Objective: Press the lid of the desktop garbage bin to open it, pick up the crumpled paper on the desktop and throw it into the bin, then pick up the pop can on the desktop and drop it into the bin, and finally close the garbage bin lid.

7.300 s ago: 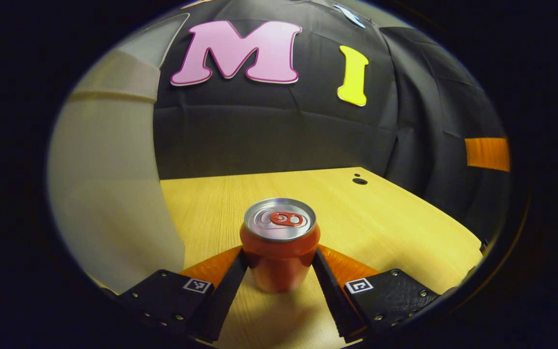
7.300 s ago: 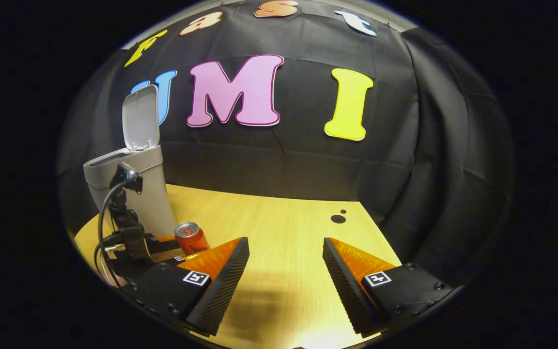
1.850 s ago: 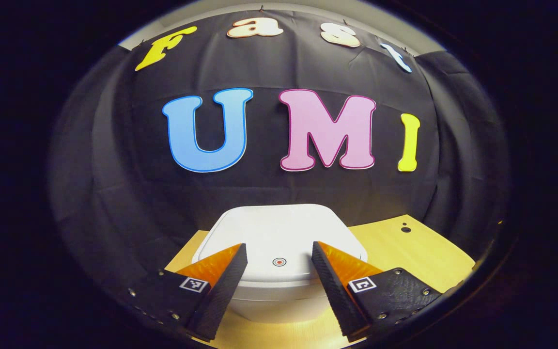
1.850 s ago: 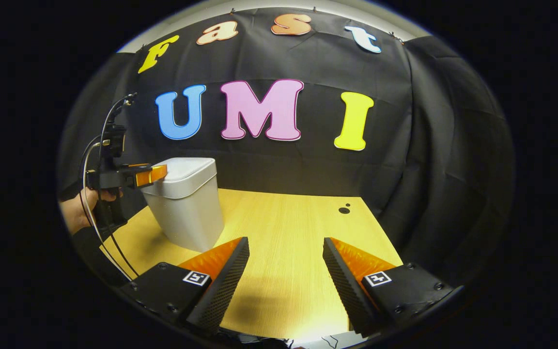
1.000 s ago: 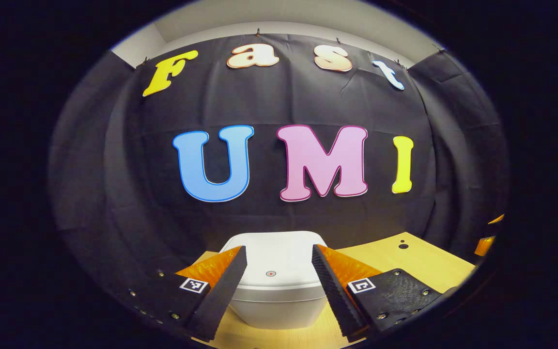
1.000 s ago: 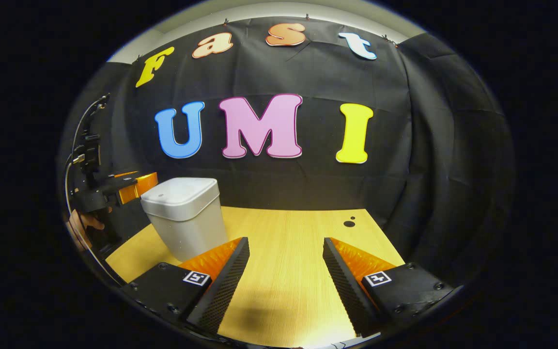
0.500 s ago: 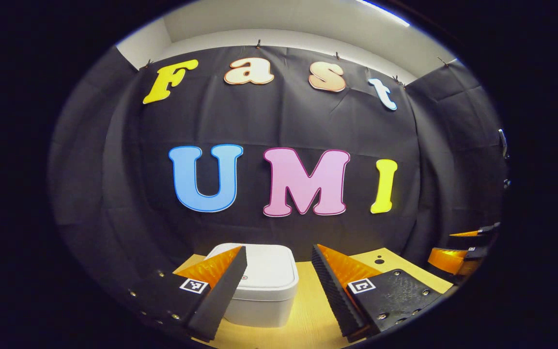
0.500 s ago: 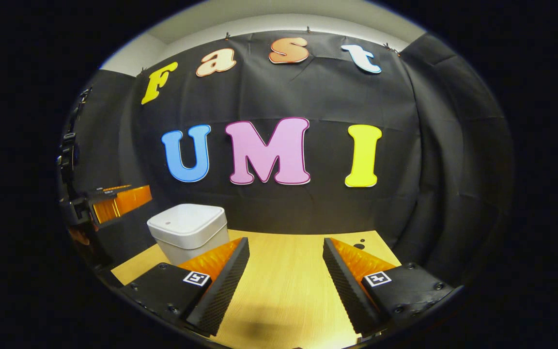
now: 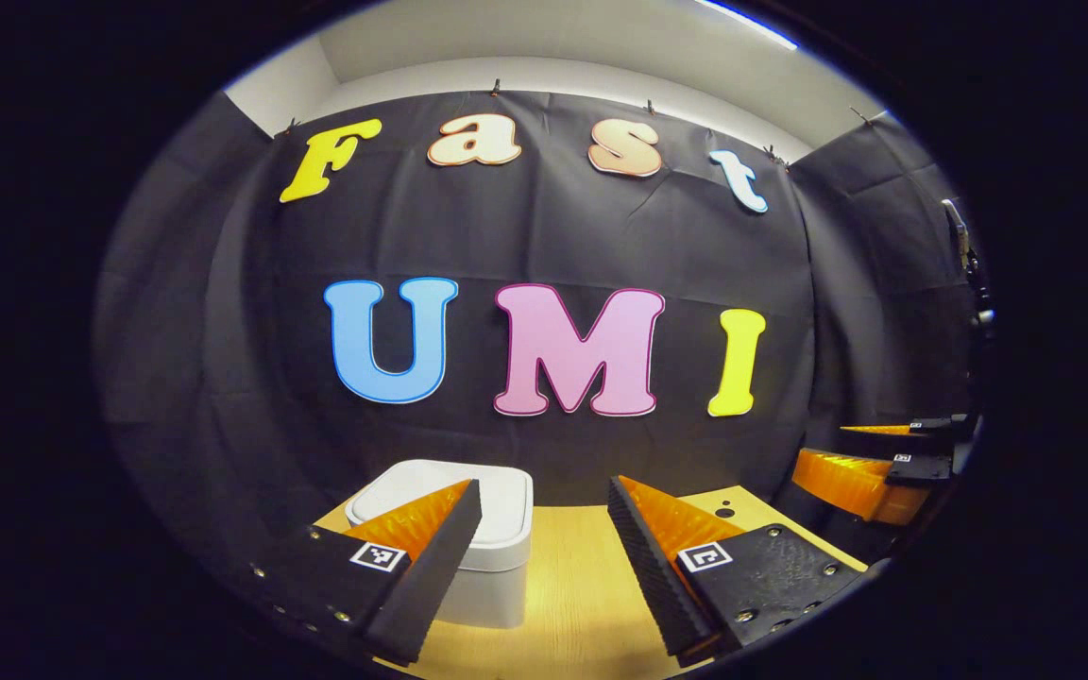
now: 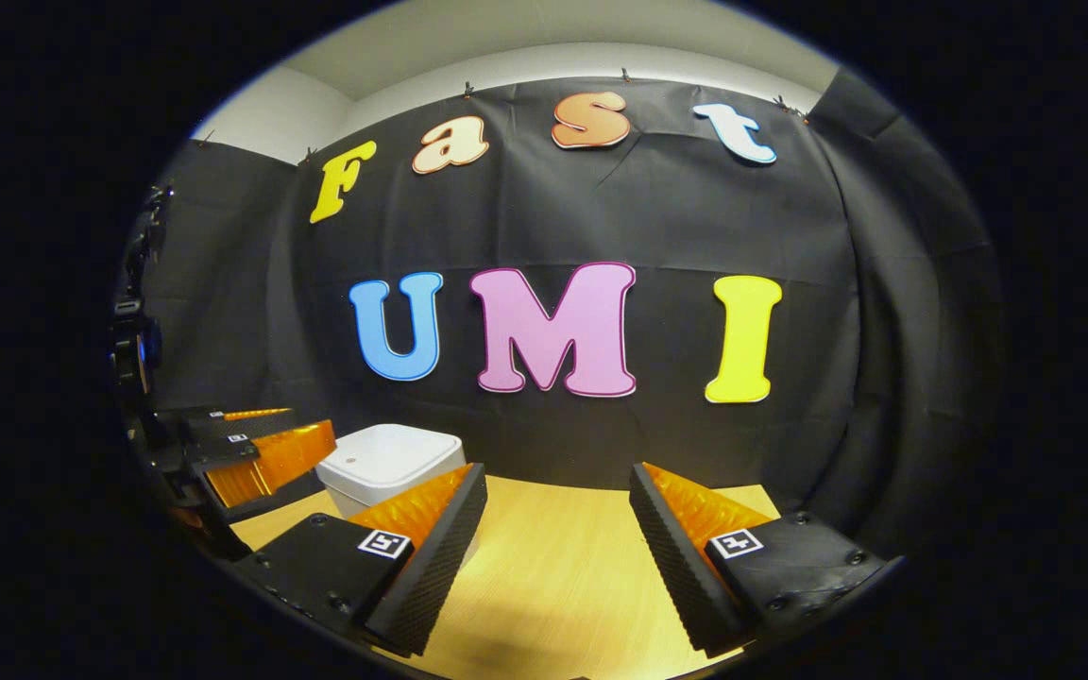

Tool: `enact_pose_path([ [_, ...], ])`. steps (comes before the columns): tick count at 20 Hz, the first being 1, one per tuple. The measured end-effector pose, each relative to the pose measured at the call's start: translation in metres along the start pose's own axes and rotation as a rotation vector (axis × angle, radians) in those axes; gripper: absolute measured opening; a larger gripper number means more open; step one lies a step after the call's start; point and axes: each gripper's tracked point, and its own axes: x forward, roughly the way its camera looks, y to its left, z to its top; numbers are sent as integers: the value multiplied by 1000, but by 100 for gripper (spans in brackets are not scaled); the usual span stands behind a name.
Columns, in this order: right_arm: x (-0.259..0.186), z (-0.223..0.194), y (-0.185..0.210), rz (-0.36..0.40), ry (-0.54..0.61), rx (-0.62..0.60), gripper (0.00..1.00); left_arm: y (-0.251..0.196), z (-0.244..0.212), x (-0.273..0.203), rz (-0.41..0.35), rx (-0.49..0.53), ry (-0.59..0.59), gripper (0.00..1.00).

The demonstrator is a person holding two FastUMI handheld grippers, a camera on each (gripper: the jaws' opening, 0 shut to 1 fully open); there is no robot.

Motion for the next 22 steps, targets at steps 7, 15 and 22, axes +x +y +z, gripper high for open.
enact_pose_path([
  [7,-14,9,20,-76,-25,-3,99,10,2,-6,-50,66,-19,89],
  [15,-31,40,57,-149,-162,-116,99,16,-2,-27,-135,96,-71,89],
  [22,-46,34,68,-196,-153,-115,99,33,1,-43,-124,82,-82,89],
])
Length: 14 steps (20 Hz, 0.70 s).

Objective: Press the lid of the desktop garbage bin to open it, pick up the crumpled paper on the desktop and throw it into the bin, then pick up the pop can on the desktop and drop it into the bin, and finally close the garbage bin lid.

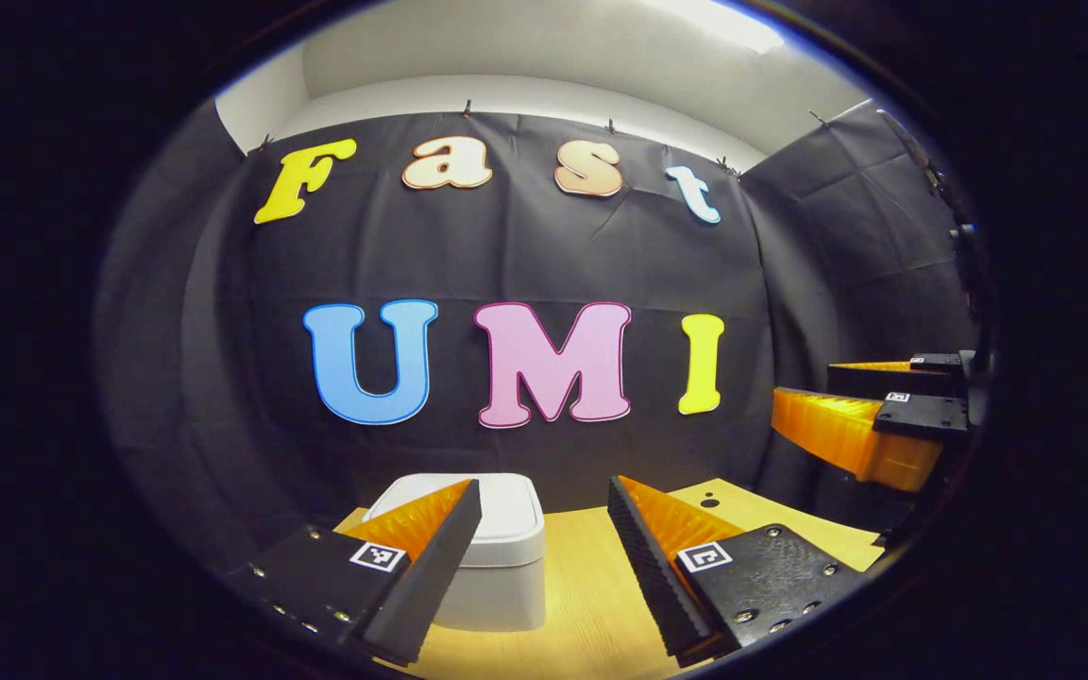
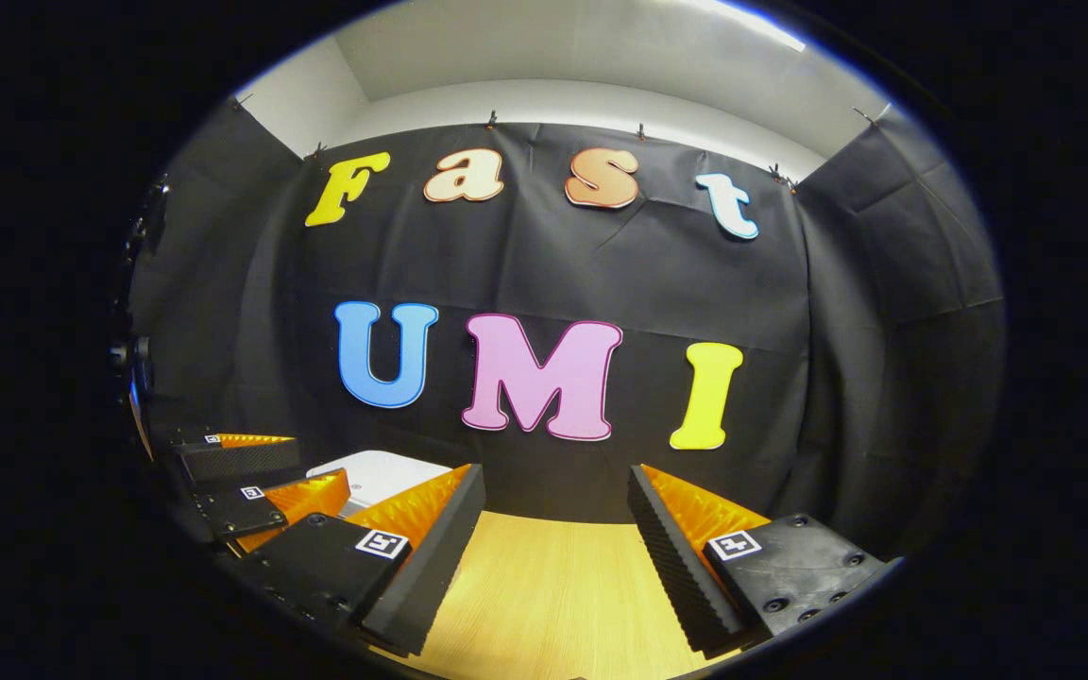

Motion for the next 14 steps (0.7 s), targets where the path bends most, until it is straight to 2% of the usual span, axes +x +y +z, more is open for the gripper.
enact_pose_path([
  [1,-2,0,-1,-7,-3,-6,99,-1,1,-2,0,-4,-6,89],
  [2,-4,0,-1,-11,-2,-12,88,0,-1,-4,1,-8,-4,89],
  [3,-5,-3,1,-8,3,-10,99,1,-2,-6,6,-10,-2,89],
  [4,-6,-4,3,-3,8,-4,99,3,-3,-7,15,-14,2,89],
  [5,-7,-4,5,0,12,-1,89,4,-3,-8,22,-19,2,89],
  [6,-8,-3,5,2,13,-2,88,4,-4,-9,29,-24,3,90],
  [7,-9,-2,5,3,11,-5,99,4,-3,-10,34,-28,1,89],
  [9,-9,-1,6,6,8,-8,99,6,-4,-13,45,-25,2,89],
  [10,-9,-1,7,9,10,-5,88,7,-5,-14,50,-22,5,90],
  [11,-8,-2,10,16,14,1,88,6,-4,-15,51,-19,7,89],
  [12,-8,-3,12,24,15,6,99,6,-5,-16,53,-17,7,89],
  [14,-9,-2,13,27,15,8,99,6,-4,-17,54,-7,2,89],
])
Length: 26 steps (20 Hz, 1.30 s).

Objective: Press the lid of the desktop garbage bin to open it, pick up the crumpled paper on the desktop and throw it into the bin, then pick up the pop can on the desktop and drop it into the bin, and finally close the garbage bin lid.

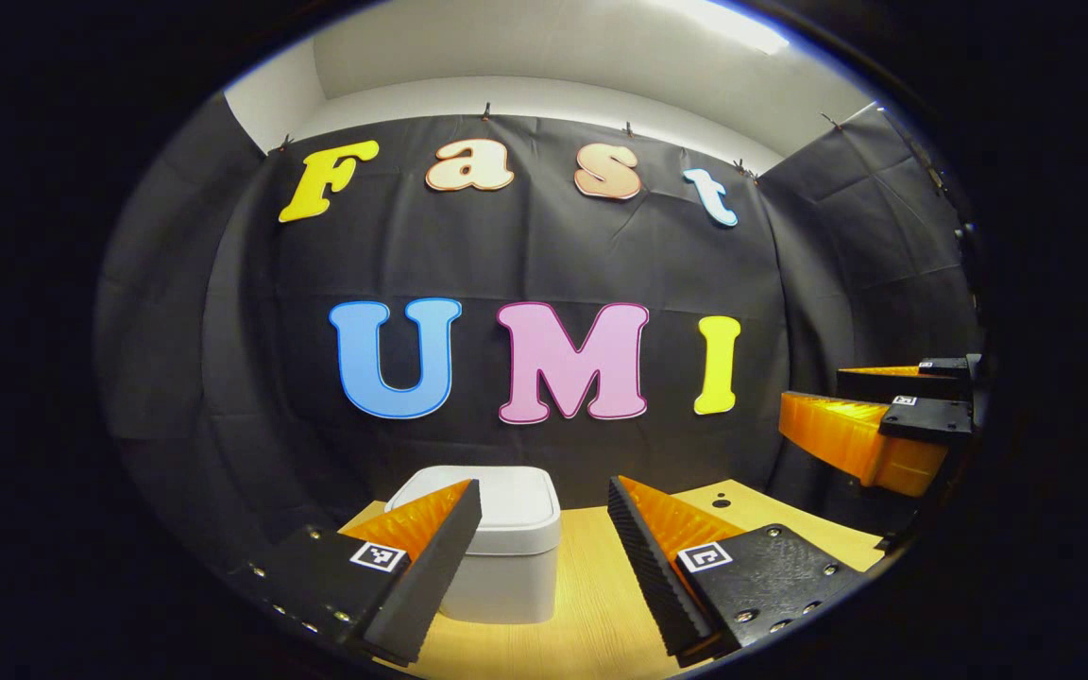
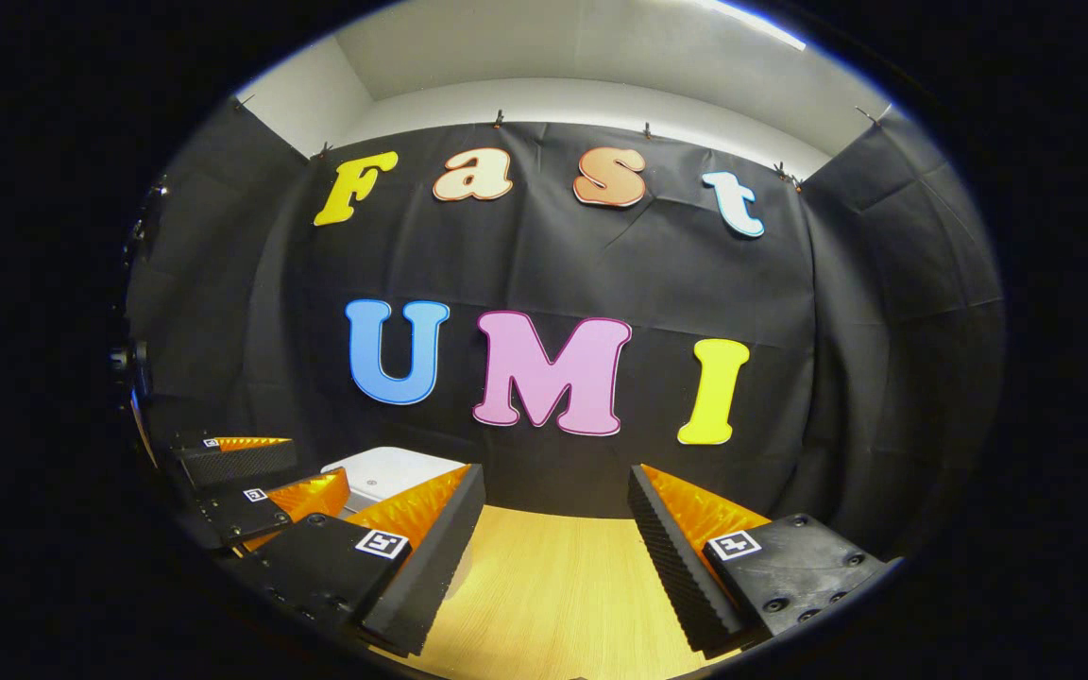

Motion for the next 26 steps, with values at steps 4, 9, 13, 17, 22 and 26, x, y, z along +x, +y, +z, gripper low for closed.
enact_pose_path([
  [4,0,-2,1,7,6,-5,99,-2,-4,0,4,-1,10,89],
  [9,-1,0,0,5,-6,2,99,-4,-6,0,2,15,11,89],
  [13,0,-1,1,12,-4,-5,99,-6,-3,1,0,17,4,89],
  [17,2,-2,6,24,1,-3,99,-5,-4,1,4,32,3,89],
  [22,4,-1,13,50,-5,8,99,-1,-5,0,16,46,14,89],
  [26,6,-3,10,54,17,16,99,3,6,-3,29,63,-3,92],
])
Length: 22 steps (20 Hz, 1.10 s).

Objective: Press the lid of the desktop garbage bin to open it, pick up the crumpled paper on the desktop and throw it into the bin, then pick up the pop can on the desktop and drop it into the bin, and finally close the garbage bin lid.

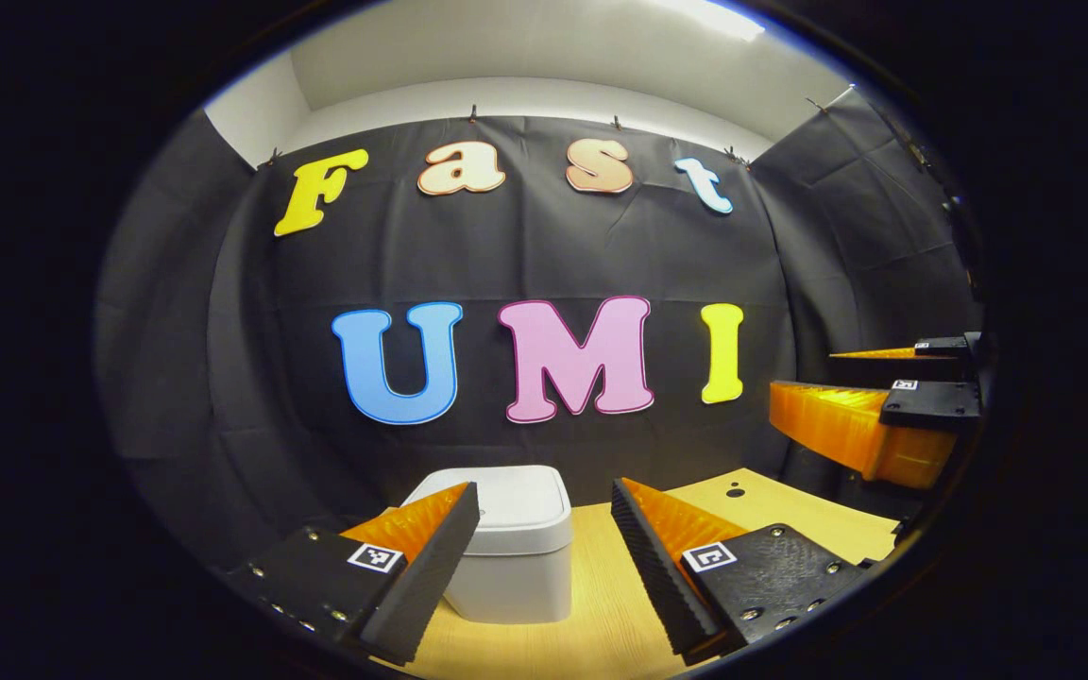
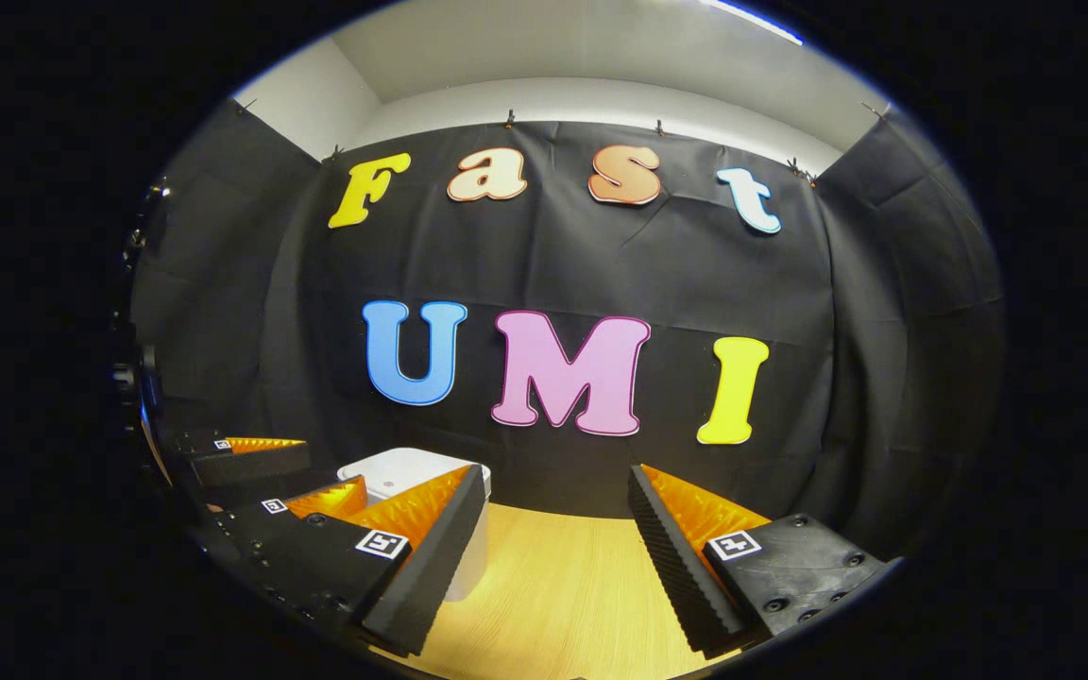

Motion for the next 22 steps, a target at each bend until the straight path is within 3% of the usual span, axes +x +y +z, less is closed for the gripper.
enact_pose_path([
  [10,3,-5,-16,-24,47,-17,99,-10,7,-6,-30,-10,2,92],
  [22,7,2,-9,-8,34,-20,99,6,5,-8,21,-23,26,92],
])
